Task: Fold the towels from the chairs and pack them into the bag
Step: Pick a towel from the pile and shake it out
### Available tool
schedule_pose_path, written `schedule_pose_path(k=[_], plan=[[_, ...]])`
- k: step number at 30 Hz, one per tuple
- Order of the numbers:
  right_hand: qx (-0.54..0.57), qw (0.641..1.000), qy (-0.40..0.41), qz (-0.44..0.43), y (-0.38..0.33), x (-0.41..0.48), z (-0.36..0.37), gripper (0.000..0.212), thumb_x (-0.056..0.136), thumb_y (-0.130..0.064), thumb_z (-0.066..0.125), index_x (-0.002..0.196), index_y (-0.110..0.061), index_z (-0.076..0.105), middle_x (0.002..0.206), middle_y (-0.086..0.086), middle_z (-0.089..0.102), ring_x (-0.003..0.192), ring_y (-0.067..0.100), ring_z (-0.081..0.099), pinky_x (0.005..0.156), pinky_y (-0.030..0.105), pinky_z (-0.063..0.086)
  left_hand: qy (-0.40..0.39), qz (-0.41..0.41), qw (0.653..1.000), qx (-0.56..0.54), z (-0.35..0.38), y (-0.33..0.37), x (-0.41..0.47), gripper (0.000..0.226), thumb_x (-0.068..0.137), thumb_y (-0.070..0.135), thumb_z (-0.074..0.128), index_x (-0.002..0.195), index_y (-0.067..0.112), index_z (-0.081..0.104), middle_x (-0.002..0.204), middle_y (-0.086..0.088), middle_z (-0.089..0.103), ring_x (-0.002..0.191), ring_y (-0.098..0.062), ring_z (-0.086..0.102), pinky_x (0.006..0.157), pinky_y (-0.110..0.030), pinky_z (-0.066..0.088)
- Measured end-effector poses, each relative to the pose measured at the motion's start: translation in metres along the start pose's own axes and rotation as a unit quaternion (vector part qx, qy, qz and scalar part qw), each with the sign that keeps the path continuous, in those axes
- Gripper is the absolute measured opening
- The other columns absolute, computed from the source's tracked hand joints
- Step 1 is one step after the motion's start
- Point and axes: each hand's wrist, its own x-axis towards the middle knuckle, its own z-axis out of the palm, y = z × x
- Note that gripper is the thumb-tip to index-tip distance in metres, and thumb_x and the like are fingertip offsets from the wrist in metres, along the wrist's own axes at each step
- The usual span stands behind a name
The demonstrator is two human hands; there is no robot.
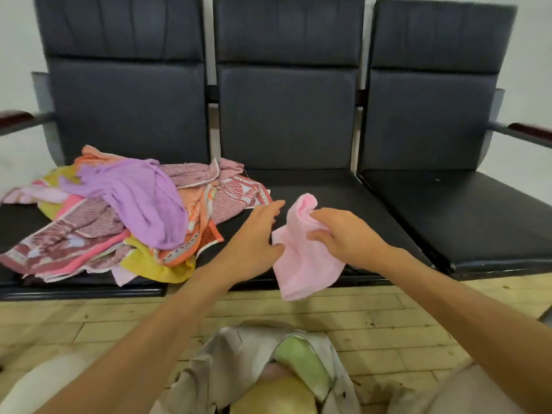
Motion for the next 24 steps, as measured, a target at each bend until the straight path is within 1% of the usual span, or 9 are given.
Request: schedule_pose_path(k=[2,6,9,12,14,16,19,22,24], plan=[[-0.023,0.999,-0.008,-0.043,-0.014,-0.001,-0.012,0.007,0.095,-0.026,0.056,0.089,-0.026,0.053,0.086,-0.011,0.051,0.082,0.016,0.053,0.074,0.036,0.046,0.011,0.101,0.994,0.050,-0.005,-0.001,-0.007,0.078,0.084,0.011,0.066,0.149,0.020,0.023,0.145,0.013,0.026,0.132,0.004,0.020,0.107,-0.013,0.024],[-0.024,0.995,-0.005,-0.099,-0.035,-0.012,-0.023,0.006,0.091,-0.028,0.064,0.093,-0.022,0.066,0.086,-0.010,0.055,0.082,0.012,0.052,0.072,0.036,0.046,0.015,0.131,0.967,0.220,-0.013,-0.004,-0.015,0.106,0.077,0.023,0.074,0.153,0.028,0.000,0.161,0.008,-0.002,0.147,-0.012,-0.007,0.119,-0.035,0.002],[-0.022,0.992,-0.009,-0.124,-0.043,-0.025,-0.023,0.017,0.089,-0.025,0.066,0.105,-0.024,0.070,0.094,-0.012,0.058,0.088,0.010,0.054,0.076,0.039,0.049,-0.013,0.114,0.951,0.289,-0.011,-0.004,-0.019,0.101,0.076,0.039,0.074,0.152,0.033,0.008,0.159,0.009,0.013,0.146,-0.012,0.000,0.118,-0.040,-0.005],[-0.049,0.987,-0.023,-0.149,-0.047,-0.034,-0.025,0.022,0.090,-0.022,0.062,0.111,-0.026,0.068,0.102,-0.010,0.060,0.094,0.012,0.055,0.077,0.037,0.047,-0.083,0.069,0.963,0.245,-0.012,-0.003,-0.022,0.056,0.074,0.044,0.074,0.125,0.030,0.053,0.114,0.007,0.057,0.119,-0.016,0.046,0.105,-0.036,0.026],[-0.079,0.984,-0.031,-0.155,-0.047,-0.039,-0.029,0.022,0.093,-0.025,0.059,0.113,-0.030,0.066,0.105,-0.011,0.059,0.094,0.008,0.052,0.072,0.023,0.041,-0.138,0.037,0.972,0.187,-0.010,0.001,-0.025,0.036,0.076,0.037,0.075,0.106,0.022,0.062,0.093,0.007,0.060,0.090,-0.015,0.057,0.074,-0.025,0.039],[-0.108,0.982,-0.034,-0.149,-0.045,-0.042,-0.033,0.022,0.093,-0.029,0.060,0.115,-0.031,0.064,0.106,-0.012,0.058,0.092,0.007,0.050,0.064,0.011,0.029,-0.150,0.025,0.974,0.169,-0.006,0.005,-0.028,0.031,0.076,0.037,0.076,0.100,0.023,0.062,0.090,0.008,0.054,0.078,-0.011,0.052,0.060,-0.019,0.036],[-0.125,0.985,-0.045,-0.112,-0.036,-0.048,-0.037,0.024,0.092,-0.028,0.062,0.116,-0.029,0.063,0.103,-0.011,0.053,0.093,0.010,0.052,0.062,0.016,0.030,-0.116,0.053,0.984,0.128,-0.002,0.006,-0.028,0.031,0.071,0.037,0.079,0.093,0.022,0.062,0.096,0.010,0.039,0.080,-0.008,0.048,0.062,-0.026,0.041],[-0.149,0.982,-0.069,-0.091,-0.025,-0.055,-0.034,0.019,0.092,-0.021,0.058,0.109,-0.025,0.066,0.097,-0.009,0.049,0.091,0.014,0.055,0.062,0.022,0.037,-0.114,0.083,0.985,0.100,0.001,0.009,-0.030,0.028,0.071,0.028,0.078,0.093,0.017,0.064,0.104,0.012,0.047,0.089,-0.007,0.053,0.072,-0.032,0.049],[-0.146,0.982,-0.082,-0.087,-0.020,-0.058,-0.032,0.017,0.093,-0.022,0.055,0.104,-0.022,0.068,0.099,-0.006,0.051,0.088,0.016,0.057,0.065,0.024,0.044,-0.122,0.066,0.986,0.091,0.005,0.011,-0.032,0.019,0.072,0.017,0.073,0.087,0.019,0.061,0.093,0.007,0.058,0.080,-0.013,0.058,0.067,-0.042,0.050]])
